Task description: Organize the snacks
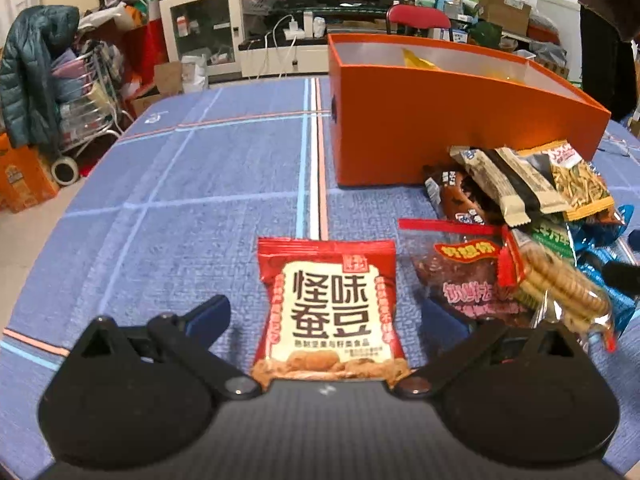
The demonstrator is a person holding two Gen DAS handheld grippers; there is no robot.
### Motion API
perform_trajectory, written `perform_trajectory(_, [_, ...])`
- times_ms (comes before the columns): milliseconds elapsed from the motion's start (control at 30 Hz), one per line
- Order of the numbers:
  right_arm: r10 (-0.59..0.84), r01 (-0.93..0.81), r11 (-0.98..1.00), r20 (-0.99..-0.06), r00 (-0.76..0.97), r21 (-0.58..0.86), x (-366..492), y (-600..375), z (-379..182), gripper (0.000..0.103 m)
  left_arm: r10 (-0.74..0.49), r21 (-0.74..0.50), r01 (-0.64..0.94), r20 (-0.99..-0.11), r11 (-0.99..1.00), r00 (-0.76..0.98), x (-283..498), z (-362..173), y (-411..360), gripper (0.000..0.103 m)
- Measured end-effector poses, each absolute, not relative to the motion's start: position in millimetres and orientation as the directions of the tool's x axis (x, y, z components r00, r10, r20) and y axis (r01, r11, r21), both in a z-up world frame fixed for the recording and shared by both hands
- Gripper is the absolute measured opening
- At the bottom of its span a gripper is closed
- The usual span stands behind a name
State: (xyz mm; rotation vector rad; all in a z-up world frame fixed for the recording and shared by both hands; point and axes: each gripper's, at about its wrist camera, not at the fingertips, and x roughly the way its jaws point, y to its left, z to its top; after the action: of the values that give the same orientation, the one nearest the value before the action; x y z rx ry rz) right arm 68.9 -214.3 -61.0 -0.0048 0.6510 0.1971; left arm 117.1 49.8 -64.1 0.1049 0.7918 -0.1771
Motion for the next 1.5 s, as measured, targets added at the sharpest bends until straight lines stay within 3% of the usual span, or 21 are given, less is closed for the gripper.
perform_trajectory(633, [0.174,-0.212,0.977,-0.680,0.712,0.028,80,-204,-81,0.062,-0.116,0.014,0.183,-0.726,0.983,0.678,132,-70,50,0.101])
perform_trajectory(1067, [0.162,-0.212,0.977,-0.677,0.717,0.010,83,-201,-83,0.062,-0.023,0.044,0.082,-0.741,0.996,0.671,137,-78,54,0.102])
perform_trajectory(1500, [0.155,-0.205,0.979,-0.676,0.720,0.006,86,-200,-83,0.062,-0.030,0.026,0.074,-0.741,0.997,0.671,136,-79,55,0.102])
